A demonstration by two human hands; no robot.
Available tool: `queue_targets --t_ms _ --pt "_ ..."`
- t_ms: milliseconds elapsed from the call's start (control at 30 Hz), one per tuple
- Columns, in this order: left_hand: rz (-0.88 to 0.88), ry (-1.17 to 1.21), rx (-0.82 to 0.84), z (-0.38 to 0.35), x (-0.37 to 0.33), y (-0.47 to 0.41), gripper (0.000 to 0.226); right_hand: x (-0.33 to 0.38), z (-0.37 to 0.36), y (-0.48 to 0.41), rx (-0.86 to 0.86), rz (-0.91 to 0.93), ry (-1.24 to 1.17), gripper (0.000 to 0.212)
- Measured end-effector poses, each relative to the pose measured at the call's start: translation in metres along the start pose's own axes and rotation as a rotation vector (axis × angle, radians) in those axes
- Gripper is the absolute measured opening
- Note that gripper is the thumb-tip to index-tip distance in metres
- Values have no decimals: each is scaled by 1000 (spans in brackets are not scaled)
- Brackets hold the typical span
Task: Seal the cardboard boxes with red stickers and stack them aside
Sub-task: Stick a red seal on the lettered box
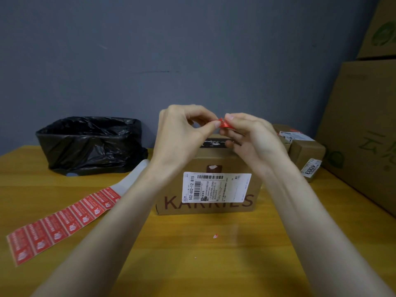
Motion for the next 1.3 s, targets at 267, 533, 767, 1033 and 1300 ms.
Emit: queue_targets --t_ms 267,533,767,1033,1300 --pt "310 434 51 -1 36 0 16 9 10 -3 -11 130 100 13" --pt "281 426 90 -9 30 2 11 21 -9 6 -58 294 424 11" --pt "254 302 30 9 31 4 10 22 -20 2 -126 226 535 40" --pt "344 500 37 55 62 4 11 31 -76 -29 -72 315 770 22" --pt "512 448 -42 108 107 3 17 21 -156 -66 45 392 865 7"
Point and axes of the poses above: each hand's wrist, its own y-axis away from the middle knuckle, its own z-axis out of the back of the hand, x = y × z, the point moved 8 cm from there along -y, towards the middle knuckle, and after that the axes turned 10 degrees about x, right-handed, at the moved point
